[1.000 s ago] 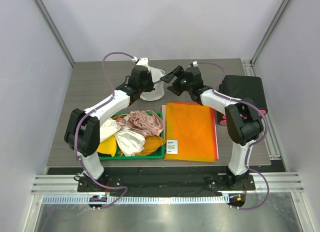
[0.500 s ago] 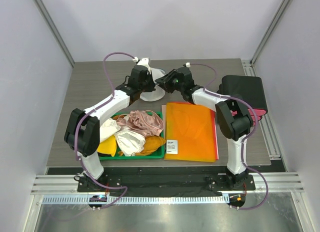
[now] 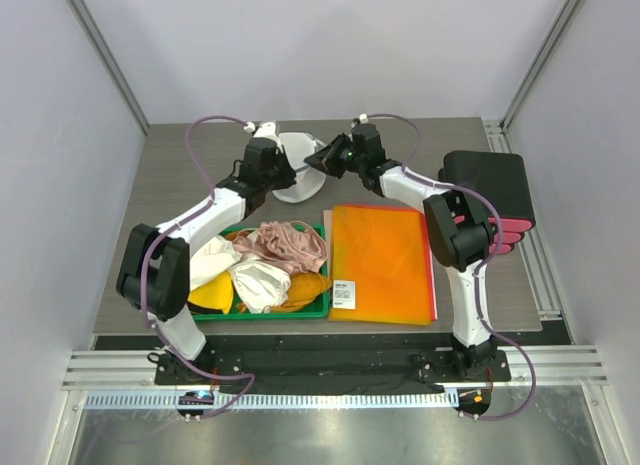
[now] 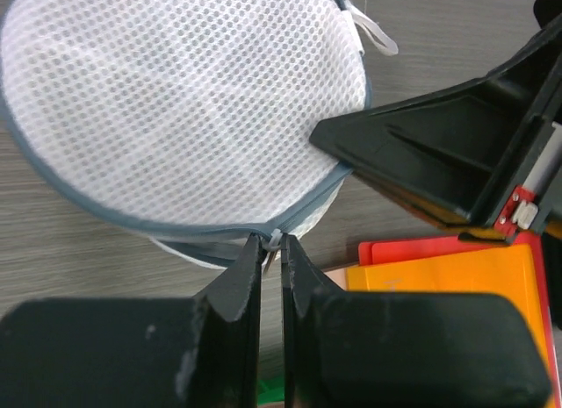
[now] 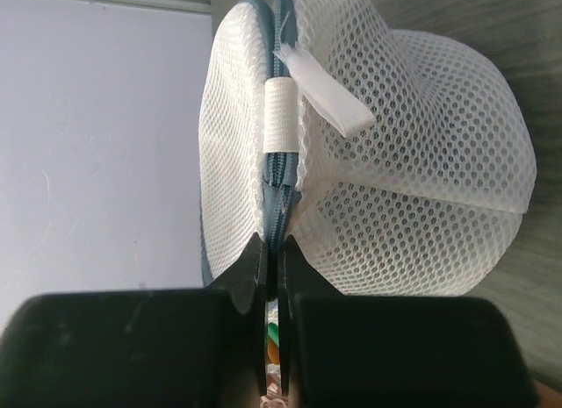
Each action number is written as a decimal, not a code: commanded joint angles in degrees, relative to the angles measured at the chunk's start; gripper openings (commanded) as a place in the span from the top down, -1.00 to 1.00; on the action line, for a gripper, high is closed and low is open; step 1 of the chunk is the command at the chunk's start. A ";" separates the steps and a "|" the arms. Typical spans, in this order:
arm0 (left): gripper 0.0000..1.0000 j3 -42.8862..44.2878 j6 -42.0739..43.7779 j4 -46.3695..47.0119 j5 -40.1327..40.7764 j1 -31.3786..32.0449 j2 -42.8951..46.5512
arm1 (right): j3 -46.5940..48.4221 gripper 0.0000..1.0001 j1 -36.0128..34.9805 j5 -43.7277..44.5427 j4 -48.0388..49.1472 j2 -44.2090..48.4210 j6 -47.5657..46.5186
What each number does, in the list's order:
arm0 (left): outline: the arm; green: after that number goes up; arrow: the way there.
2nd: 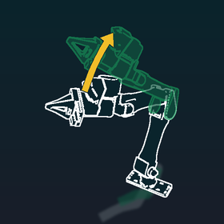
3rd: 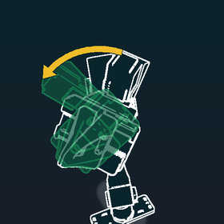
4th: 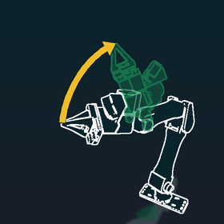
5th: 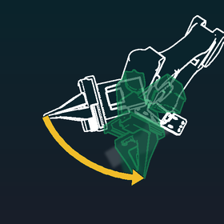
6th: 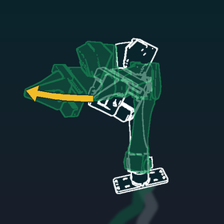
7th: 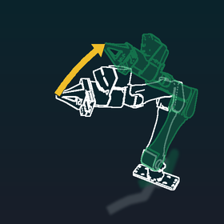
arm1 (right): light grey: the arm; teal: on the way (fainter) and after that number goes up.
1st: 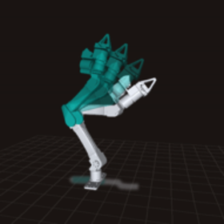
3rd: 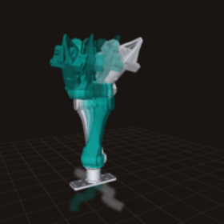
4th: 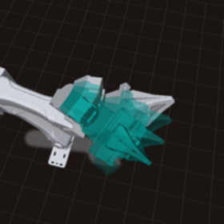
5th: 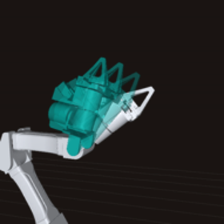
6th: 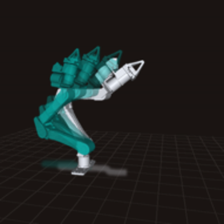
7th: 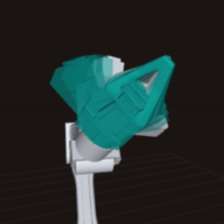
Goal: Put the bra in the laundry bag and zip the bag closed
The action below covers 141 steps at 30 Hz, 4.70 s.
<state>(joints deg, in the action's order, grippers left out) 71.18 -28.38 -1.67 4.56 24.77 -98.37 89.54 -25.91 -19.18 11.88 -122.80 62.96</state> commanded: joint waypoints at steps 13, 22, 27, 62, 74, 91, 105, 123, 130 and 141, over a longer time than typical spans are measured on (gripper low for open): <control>1.00 -4.91 -3.34 1.41 1.62 -2.45 8.10 | 23.75 0.78 7.90 -4.82 -7.48 -11.23 -14.35; 1.00 -1.75 -8.70 5.71 -4.38 -2.45 3.63 | 14.81 -0.53 4.91 7.48 -21.73 0.44 -20.07; 1.00 -0.51 -9.06 6.42 -6.84 -2.45 2.13 | -5.75 -0.60 3.24 5.38 -5.93 10.54 -5.68; 0.99 -0.95 -4.14 2.29 -5.44 -2.27 2.56 | -0.68 0.97 -1.34 10.57 0.87 3.28 4.46; 1.00 -3.06 -3.79 -2.11 5.63 -2.36 5.82 | 9.33 0.97 7.71 1.79 -0.54 -4.19 -1.43; 1.00 -4.56 -4.75 2.80 -4.38 -2.45 7.23 | 19.99 0.52 8.16 -4.38 -7.39 -8.35 -9.42; 1.00 -2.80 -7.30 4.84 -8.69 -2.45 4.06 | -4.81 -0.54 0.52 2.30 -1.51 9.24 -5.74; 1.00 -2.62 -6.42 3.00 -7.02 -2.54 3.97 | 1.60 0.48 -2.04 3.98 0.51 3.19 0.76; 1.00 -2.97 -7.04 -0.87 0.53 -2.98 4.85 | 5.38 0.98 2.61 0.11 0.96 -1.47 -0.47; 1.00 -7.80 -8.27 -0.79 7.57 -4.12 10.56 | 24.19 0.97 7.63 -6.66 -0.89 -13.77 -7.67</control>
<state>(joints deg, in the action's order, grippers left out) 65.19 -37.34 0.84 6.39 21.82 -92.92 107.42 -22.92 -30.92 9.10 -134.69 59.75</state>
